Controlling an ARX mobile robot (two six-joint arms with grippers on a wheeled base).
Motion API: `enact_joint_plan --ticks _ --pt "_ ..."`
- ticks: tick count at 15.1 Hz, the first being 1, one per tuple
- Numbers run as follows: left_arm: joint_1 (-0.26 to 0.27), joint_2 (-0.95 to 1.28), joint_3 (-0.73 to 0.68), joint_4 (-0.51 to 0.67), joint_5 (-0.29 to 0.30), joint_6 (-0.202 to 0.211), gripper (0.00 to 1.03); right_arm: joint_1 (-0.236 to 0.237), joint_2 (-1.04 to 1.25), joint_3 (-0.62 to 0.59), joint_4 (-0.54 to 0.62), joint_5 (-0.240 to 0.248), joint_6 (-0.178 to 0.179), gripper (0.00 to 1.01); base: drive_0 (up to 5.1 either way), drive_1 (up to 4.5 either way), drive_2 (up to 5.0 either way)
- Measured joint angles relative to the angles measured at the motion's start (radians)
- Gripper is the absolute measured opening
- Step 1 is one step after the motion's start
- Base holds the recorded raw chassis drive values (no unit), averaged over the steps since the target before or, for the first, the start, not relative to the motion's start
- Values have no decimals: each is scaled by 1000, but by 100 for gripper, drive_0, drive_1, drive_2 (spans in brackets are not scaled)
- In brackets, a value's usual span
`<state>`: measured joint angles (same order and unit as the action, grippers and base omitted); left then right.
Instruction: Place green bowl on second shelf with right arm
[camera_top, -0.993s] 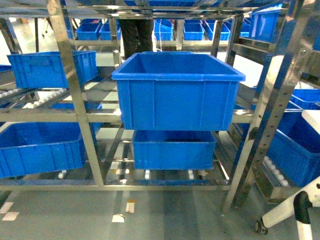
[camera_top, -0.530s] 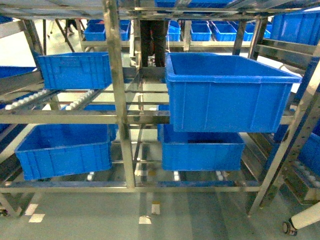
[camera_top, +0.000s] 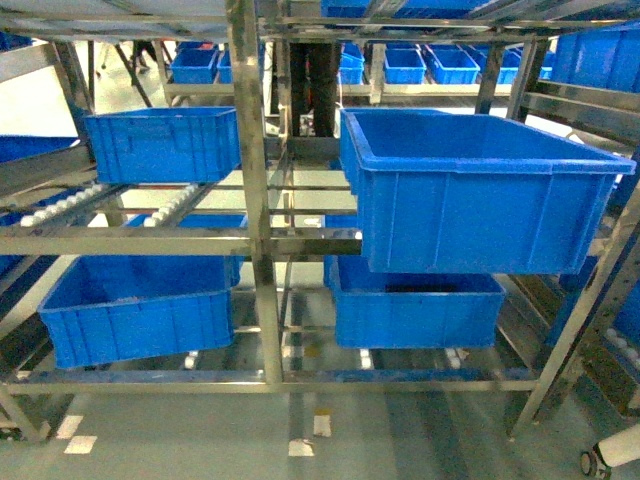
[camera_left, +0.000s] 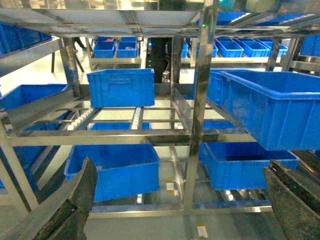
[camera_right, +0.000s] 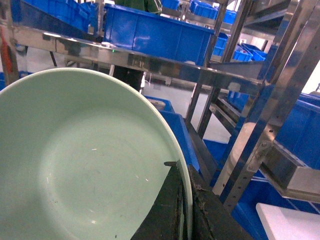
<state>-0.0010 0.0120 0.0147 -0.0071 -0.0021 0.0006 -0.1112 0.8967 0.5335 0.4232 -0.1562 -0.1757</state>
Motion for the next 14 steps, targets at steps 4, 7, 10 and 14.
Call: enact_joint_plan --ticks 4,7,10,14 --pt "0 0 0 5 2 0 98 0 5 0 -2 1 0 2 8 440 -424" --pt "0 0 0 4 1 0 98 0 5 0 -1 -1 0 2 -6 426 -437" --pt "0 0 0 5 0 0 98 0 5 0 -1 1 0 2 -5 427 -437" --pt "0 0 0 6 2 0 98 1 6 -1 -2 0 0 2 0 432 -432"
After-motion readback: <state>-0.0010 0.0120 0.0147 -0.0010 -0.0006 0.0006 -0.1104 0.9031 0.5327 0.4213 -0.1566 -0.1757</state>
